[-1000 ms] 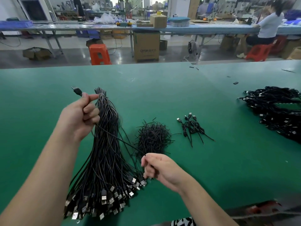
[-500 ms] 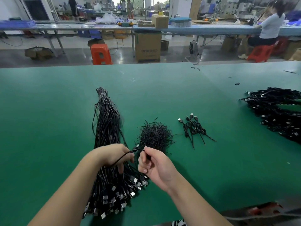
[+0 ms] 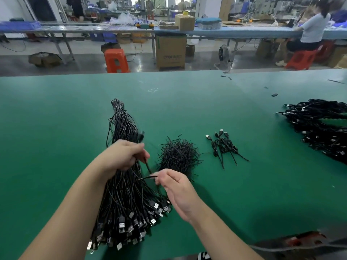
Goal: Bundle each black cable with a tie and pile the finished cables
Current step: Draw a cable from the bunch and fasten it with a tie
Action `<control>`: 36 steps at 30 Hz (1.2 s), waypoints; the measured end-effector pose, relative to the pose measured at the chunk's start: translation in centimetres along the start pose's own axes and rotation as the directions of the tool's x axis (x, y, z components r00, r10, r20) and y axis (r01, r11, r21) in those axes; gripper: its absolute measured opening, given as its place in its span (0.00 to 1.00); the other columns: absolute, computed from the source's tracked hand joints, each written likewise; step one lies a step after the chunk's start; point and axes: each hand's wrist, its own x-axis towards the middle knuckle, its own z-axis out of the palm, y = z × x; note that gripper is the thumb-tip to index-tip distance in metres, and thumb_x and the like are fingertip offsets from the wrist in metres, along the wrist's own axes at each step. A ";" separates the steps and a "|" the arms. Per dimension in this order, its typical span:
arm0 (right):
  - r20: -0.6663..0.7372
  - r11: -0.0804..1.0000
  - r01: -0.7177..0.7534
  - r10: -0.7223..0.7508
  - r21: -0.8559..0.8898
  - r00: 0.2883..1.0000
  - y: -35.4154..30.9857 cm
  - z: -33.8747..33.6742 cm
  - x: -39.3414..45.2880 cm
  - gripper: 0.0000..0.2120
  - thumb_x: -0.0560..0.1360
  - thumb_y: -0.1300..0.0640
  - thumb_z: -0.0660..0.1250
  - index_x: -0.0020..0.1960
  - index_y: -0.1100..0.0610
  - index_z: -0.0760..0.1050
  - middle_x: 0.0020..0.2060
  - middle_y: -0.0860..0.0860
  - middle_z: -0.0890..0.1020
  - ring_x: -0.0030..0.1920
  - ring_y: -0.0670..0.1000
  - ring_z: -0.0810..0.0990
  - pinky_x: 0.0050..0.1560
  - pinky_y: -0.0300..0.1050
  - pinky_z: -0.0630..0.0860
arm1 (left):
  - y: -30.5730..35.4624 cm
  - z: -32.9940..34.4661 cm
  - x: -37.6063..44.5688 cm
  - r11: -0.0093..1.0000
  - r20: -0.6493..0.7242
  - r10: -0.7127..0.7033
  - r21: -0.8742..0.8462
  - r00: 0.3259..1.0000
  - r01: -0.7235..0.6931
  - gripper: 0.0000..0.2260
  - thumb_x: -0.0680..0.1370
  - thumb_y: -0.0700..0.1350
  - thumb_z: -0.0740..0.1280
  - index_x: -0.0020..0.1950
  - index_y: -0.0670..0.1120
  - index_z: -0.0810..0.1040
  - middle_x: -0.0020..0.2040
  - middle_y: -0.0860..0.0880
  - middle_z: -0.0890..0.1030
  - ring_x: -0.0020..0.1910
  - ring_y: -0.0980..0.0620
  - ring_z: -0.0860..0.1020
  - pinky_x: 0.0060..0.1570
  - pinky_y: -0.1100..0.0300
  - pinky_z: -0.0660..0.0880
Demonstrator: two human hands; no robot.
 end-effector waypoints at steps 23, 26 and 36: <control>0.008 0.979 -0.016 0.018 -0.204 1.000 -5.3 4.6 4.3 0.15 0.84 0.49 0.60 0.71 0.46 0.68 0.56 0.31 0.80 0.61 0.30 0.75 0.62 0.28 0.70 | 3.8 1.6 -3.0 0.921 -0.193 0.297 -0.200 0.935 -0.333 0.13 0.79 0.57 0.63 0.59 0.59 0.84 0.60 0.56 0.83 0.63 0.58 0.78 0.64 0.51 0.74; 0.010 0.991 0.002 0.000 -0.134 1.000 -6.2 4.7 4.6 0.10 0.86 0.53 0.57 0.59 0.55 0.76 0.44 0.43 0.82 0.47 0.46 0.82 0.58 0.48 0.80 | 3.8 1.9 -3.4 0.902 -0.157 0.312 -0.260 0.937 -0.344 0.15 0.78 0.59 0.63 0.61 0.59 0.83 0.63 0.56 0.82 0.64 0.57 0.78 0.63 0.51 0.73; 0.077 0.998 -0.048 0.050 -0.034 0.996 -6.2 4.2 3.2 0.15 0.87 0.54 0.54 0.43 0.55 0.71 0.27 0.46 0.61 0.26 0.44 0.56 0.27 0.38 0.52 | 2.4 1.5 -3.0 0.883 0.141 0.309 -0.410 0.940 -0.229 0.23 0.81 0.52 0.54 0.65 0.43 0.81 0.64 0.42 0.81 0.67 0.47 0.77 0.67 0.51 0.67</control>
